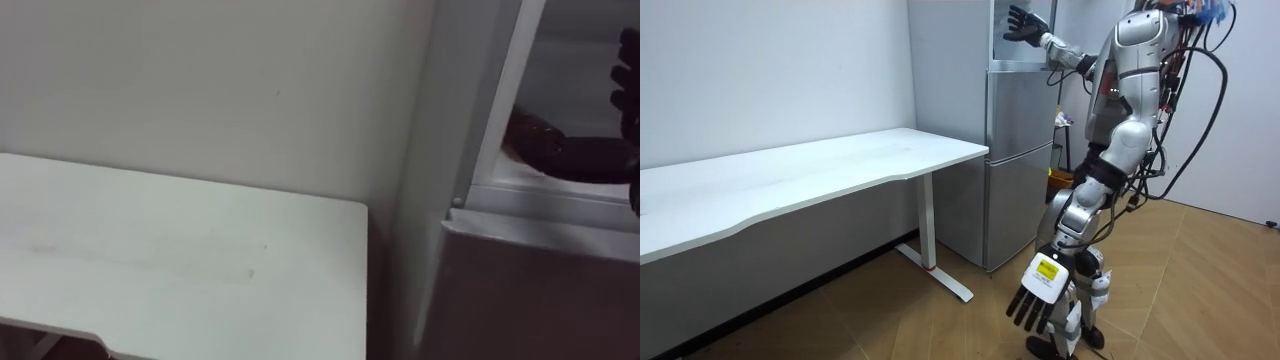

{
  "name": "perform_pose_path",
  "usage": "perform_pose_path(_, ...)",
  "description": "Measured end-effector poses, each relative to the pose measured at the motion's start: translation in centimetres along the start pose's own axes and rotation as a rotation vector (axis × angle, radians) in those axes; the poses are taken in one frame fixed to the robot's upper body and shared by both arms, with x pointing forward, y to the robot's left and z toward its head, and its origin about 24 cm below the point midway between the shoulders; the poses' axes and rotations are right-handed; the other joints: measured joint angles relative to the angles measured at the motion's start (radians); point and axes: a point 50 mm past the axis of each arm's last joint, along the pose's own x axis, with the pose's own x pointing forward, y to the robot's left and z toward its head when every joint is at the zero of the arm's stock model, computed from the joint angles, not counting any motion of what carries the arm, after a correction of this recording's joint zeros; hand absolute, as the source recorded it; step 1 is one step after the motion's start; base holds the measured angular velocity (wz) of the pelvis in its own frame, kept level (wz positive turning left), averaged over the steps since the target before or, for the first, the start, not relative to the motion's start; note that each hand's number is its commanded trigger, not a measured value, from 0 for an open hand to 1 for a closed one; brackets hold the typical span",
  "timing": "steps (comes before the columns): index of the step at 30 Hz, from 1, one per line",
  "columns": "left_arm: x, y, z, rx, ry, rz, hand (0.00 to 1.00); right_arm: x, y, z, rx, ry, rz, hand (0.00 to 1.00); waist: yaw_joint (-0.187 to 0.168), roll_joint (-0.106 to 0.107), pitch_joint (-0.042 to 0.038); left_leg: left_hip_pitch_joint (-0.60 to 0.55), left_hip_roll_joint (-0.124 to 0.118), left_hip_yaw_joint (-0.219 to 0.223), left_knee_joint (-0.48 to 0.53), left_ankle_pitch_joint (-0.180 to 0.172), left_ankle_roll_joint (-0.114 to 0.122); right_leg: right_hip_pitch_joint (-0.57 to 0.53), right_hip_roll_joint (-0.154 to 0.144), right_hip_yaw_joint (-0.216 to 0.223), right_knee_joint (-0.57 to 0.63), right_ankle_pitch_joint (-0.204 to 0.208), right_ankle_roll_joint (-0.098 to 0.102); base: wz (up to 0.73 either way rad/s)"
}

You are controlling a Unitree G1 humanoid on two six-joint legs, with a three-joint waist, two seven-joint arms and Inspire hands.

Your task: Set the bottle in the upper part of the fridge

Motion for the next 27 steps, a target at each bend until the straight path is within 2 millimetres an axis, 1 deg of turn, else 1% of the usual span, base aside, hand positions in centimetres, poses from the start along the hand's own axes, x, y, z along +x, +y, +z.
perform_pose_path(1,0.0,-0.1,0.1,0.007,-0.006,-0.002,0.0,-0.2,0.1,0.2,-0.004,-0.018,-0.004,0.0,-0.001,0.002,0.0004,0.001,0.001,0.003,0.002,0.0,0.0,-0.001,0.0,0.003,0.0,0.0,0.0,-0.08)
perform_pose_path(3,0.0,-0.5,0.4,0.005,-0.018,-0.011,0.0,-1.3,0.1,1.1,-0.002,-0.085,-0.042,0.0,-0.001,0.012,0.0014,-0.001,0.002,0.008,0.005,-0.003,0.001,-0.012,0.0,0.022,0.001,-0.001,0.002,-0.12)
perform_pose_path(4,0.0,-0.6,0.3,0.007,-0.016,-0.013,0.0,-1.5,0.2,1.2,0.0,-0.098,-0.048,0.0,-0.002,0.016,0.0009,-0.003,0.002,0.009,0.005,-0.004,0.002,-0.014,0.0,0.022,0.002,-0.001,0.002,-0.1)
perform_pose_path(6,-0.1,-1.1,0.6,0.022,-0.024,-0.025,0.0,-2.3,0.0,1.8,-0.032,-0.146,-0.085,0.0,-0.007,0.033,0.0019,-0.003,0.001,0.013,0.004,-0.006,0.004,-0.017,0.0,0.025,0.004,0.0,0.004,-0.07)
perform_pose_path(7,-0.1,-1.1,0.7,0.026,-0.03,-0.027,0.0,-2.6,-0.1,1.9,-0.04,-0.161,-0.093,0.0,-0.007,0.036,0.0006,-0.003,0.001,0.015,0.003,-0.006,0.004,-0.017,0.0,0.027,0.005,0.001,0.004,-0.08)
perform_pose_path(9,-0.1,-1.4,0.8,0.028,-0.056,-0.034,0.0,-3.8,-0.2,2.4,-0.049,-0.214,-0.121,0.0,-0.005,0.048,-0.0013,0.004,0.005,0.03,-0.003,-0.006,0.004,-0.018,0.0,0.042,0.005,0.001,0.005,-0.16)
perform_pose_path(10,-0.2,-1.5,0.8,0.027,-0.059,-0.033,0.0,-4.1,-0.1,2.5,-0.045,-0.225,-0.129,0.0,-0.003,0.051,-0.0003,0.008,0.006,0.034,-0.005,-0.007,0.004,-0.018,0.001,0.049,0.005,0.001,0.005,-0.21)
perform_pose_path(12,-0.2,-1.7,0.6,0.031,-0.065,-0.019,0.0,-5.7,-0.1,2.0,-0.046,-0.222,-0.16,0.0,-0.005,0.057,-0.0017,0.02,0.011,0.05,-0.017,-0.008,0.001,-0.016,0.004,0.059,0.006,0.001,0.004,-0.17)
perform_pose_path(13,-0.2,-1.8,0.6,0.029,-0.067,-0.016,0.0,-6.3,-0.1,1.7,-0.058,-0.214,-0.169,0.0,-0.006,0.06,-0.001,0.021,0.012,0.051,-0.018,-0.009,0.0,-0.016,0.005,0.06,0.006,0.001,0.004,-0.14)
perform_pose_path(15,-0.3,-2.4,0.6,0.021,-0.073,-0.027,0.0,-8.1,-0.1,0.9,-0.122,-0.191,-0.176,0.0,-0.006,0.062,-0.0008,0.02,0.016,0.061,-0.021,-0.012,-0.004,-0.021,0.008,0.073,0.007,0.001,0.004,-0.17)
perform_pose_path(19,-0.4,-2.9,0.9,0.019,-0.092,-0.04,0.0,-9.2,-0.3,0.5,-0.154,-0.173,-0.17,0.0,-0.008,0.069,-0.0024,0.019,0.018,0.081,-0.033,-0.012,-0.004,-0.038,0.008,0.079,0.017,0.0,0.002,-0.17)
perform_pose_path(22,-0.5,-3.2,0.5,0.033,-0.089,-0.05,0.0,-9.7,-0.4,0.4,-0.149,-0.179,-0.17,0.0,-0.026,0.075,-0.002,0.018,0.019,0.087,-0.033,-0.012,-0.004,-0.04,0.01,0.079,0.014,0.0,0.002,-0.05)
perform_pose_path(23,-0.5,-3.2,0.4,0.034,-0.088,-0.05,0.0,-10.2,-0.6,0.3,-0.151,-0.17,-0.176,0.0,-0.031,0.066,-0.0039,0.018,0.019,0.089,-0.033,-0.012,-0.004,-0.041,0.009,0.08,0.013,-0.002,0.002,0.0)
perform_pose_path(27,-0.5,-3.3,0.1,0.052,-0.088,-0.041,0.0,-12.3,-0.9,-0.6,-0.198,-0.123,-0.212,0.0,-0.038,0.069,-0.0016,0.019,0.022,0.103,-0.033,-0.016,-0.004,-0.045,0.016,0.093,0.002,-0.004,0.002,-0.08)
